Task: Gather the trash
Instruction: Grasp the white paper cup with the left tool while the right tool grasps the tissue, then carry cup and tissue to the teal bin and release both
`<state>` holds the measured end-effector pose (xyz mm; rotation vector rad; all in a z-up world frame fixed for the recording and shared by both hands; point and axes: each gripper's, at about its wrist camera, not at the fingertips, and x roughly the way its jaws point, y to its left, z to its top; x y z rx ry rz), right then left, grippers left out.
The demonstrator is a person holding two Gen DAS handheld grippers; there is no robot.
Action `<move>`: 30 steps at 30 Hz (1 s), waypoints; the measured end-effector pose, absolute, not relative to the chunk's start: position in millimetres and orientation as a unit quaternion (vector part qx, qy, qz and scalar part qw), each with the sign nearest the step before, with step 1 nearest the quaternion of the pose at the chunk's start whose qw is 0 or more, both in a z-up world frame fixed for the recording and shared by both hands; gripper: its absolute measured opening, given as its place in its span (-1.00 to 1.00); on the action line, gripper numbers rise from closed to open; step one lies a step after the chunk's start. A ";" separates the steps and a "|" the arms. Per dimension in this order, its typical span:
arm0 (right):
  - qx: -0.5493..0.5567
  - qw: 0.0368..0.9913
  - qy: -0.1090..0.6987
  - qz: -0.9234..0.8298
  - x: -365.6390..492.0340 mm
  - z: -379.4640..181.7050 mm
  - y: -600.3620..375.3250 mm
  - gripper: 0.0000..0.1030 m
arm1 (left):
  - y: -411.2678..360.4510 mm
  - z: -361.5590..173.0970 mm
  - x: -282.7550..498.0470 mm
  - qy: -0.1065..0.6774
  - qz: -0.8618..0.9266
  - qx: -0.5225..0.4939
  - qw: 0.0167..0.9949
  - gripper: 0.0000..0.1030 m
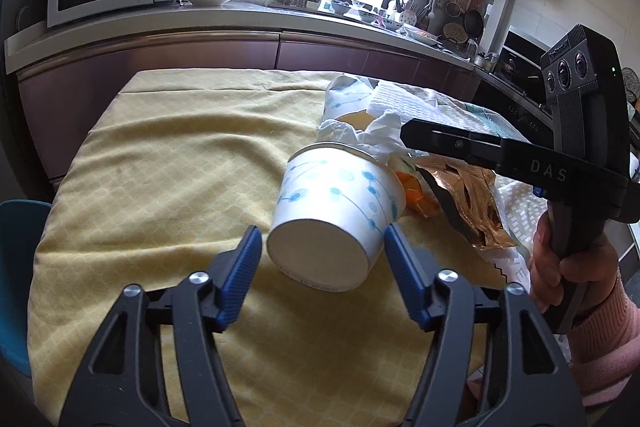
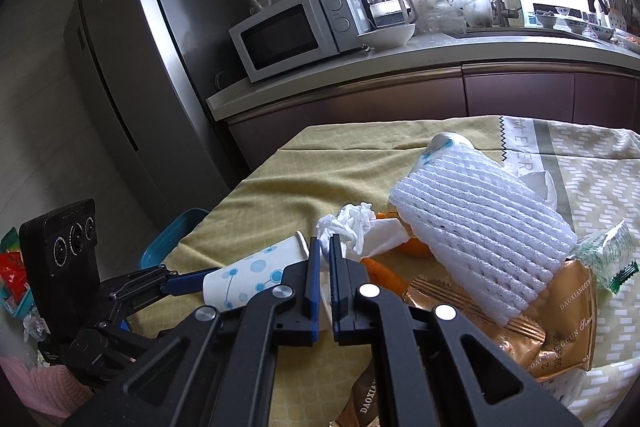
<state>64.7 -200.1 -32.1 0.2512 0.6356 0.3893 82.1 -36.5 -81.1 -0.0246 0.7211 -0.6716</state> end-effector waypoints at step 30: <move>0.018 0.894 0.423 0.144 112.7 -74.5 -128.6 -0.86 | 102.2 -55.6 51.8 0.299 -0.204 -0.054 0.931 0.14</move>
